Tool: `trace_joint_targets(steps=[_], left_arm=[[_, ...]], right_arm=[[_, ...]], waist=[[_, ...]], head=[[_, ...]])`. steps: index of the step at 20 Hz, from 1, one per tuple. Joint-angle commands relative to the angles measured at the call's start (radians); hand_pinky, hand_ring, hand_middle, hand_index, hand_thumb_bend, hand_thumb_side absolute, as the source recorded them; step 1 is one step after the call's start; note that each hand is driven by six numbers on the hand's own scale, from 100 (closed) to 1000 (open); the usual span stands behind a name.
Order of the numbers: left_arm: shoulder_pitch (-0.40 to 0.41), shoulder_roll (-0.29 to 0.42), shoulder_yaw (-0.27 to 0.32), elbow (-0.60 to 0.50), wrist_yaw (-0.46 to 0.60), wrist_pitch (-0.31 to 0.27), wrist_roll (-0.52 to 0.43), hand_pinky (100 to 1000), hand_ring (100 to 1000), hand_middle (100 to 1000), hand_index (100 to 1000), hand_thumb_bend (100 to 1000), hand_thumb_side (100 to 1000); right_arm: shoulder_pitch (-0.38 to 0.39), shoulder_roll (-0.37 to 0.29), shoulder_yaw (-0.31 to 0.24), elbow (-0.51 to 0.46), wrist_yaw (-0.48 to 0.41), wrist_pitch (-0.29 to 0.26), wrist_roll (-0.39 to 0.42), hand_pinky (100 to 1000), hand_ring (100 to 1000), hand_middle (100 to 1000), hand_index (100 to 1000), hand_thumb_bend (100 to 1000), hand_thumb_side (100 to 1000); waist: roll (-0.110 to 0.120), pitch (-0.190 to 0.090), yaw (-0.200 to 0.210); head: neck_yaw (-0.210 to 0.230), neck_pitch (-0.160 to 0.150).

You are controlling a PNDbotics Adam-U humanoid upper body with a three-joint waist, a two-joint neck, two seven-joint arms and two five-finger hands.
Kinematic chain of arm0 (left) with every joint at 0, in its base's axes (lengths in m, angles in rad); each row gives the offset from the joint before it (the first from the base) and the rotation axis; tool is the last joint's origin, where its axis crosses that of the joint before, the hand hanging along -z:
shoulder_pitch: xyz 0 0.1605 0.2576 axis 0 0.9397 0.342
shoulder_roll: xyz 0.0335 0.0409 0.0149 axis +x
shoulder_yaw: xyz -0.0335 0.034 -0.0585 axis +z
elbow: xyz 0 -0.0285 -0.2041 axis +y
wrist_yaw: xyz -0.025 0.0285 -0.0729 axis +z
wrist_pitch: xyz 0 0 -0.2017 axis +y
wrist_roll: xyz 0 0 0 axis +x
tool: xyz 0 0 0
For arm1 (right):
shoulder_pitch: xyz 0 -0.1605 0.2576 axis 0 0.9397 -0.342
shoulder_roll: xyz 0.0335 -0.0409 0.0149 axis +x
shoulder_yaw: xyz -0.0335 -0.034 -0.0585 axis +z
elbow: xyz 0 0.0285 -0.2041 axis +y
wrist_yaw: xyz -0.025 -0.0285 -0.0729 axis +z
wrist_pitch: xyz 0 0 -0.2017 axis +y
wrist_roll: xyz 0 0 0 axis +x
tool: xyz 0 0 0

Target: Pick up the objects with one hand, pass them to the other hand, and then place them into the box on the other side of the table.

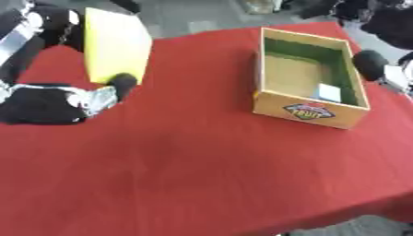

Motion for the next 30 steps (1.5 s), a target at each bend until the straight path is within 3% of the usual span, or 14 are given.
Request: trace_joint_targets(steps=[1,12,30], left_arm=[[-0.009,0.000,0.000,-0.015,-0.020,-0.009,-0.002,717,596,501,486,100,292],[0.018,-0.085,-0.009,0.031,-0.158,-0.080,-0.024,715,596,502,486,100,244],[0.054,-0.189,-0.013,0.129,-0.242,-0.157,0.009,710,587,495,485,100,266]], right_arm=[[-0.017,-0.032,-0.007,-0.010,0.008,0.010,-0.004,959,1000,922,962,100,259],[-0.053,-0.014,0.015,-0.010,0.027,0.034,-0.007,958,1000,930,971,100,250],[-0.111,0.004,0.063,-0.006,0.072,0.042,-0.012,959,1000,943,979,100,226]], waist=[[-0.002,-0.021,0.001],[-0.009,-0.020,0.005],[-0.022,-0.025,0.004]], head=[[-0.013,0.004],[-0.032,0.001],[-0.045,0.017]])
